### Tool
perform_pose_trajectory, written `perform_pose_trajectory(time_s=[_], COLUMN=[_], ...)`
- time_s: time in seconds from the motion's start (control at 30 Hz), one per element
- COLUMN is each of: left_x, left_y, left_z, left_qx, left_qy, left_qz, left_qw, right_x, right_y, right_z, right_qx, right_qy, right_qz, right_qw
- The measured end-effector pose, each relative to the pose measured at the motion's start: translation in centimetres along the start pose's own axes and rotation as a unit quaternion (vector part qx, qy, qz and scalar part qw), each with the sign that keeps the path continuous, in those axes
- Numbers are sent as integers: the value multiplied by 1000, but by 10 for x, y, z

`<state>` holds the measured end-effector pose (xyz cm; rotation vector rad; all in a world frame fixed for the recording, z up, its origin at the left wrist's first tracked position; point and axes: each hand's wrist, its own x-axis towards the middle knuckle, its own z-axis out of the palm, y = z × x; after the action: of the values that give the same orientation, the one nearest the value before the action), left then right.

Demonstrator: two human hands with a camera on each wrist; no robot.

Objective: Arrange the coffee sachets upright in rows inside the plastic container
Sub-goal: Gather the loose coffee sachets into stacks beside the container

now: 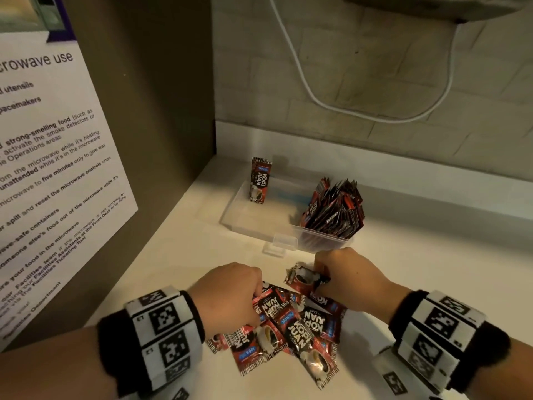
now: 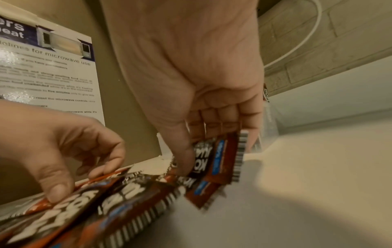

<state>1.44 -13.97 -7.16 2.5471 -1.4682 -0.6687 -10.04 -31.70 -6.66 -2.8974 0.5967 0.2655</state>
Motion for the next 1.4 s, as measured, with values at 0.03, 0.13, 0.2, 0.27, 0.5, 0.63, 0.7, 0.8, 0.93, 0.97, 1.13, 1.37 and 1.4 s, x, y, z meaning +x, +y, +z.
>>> perform_pose_trajectory(time_s=[0.03,0.13,0.2,0.27,0.5,0.63,0.7,0.8,0.93,0.97,1.13,1.37,1.4], left_x=[1,2,2,2,-1,-1,0,5,11,12,12,-9,-10], left_y=[-1,-2,-1,0,2,-2,-8,-17,-22,-22,-22,-8,-8], left_z=[-1,-2,-3,-5,-35,-45,-39,-22,-20,-21,-37,-27,-21], left_qx=[-5,-22,-28,-31,-27,-11,36,106,80,80,44,38,71], left_qy=[0,-6,-10,-24,-80,-83,-91,-86,-76,-70,-50,-164,-154], left_qz=[-2,-2,1,0,53,42,25,8,2,4,37,126,132], left_qw=[1000,1000,1000,999,995,996,995,991,994,994,997,978,977], right_x=[0,0,-1,-1,8,10,9,-3,-34,-42,-50,-48,-47], right_y=[2,9,12,12,5,8,12,12,-12,-19,-39,-33,-30], right_z=[-3,-13,-19,-19,6,3,-1,-12,-22,-20,5,6,7], right_qx=[12,67,118,128,70,60,79,182,171,146,-30,-1,3], right_qy=[2,4,-9,-23,-77,-72,-49,-25,-57,-89,-129,-116,-115], right_qz=[0,4,3,-4,-2,-40,-40,-22,-61,-57,0,49,51], right_qw=[1000,998,993,992,995,995,995,983,982,984,991,992,992])
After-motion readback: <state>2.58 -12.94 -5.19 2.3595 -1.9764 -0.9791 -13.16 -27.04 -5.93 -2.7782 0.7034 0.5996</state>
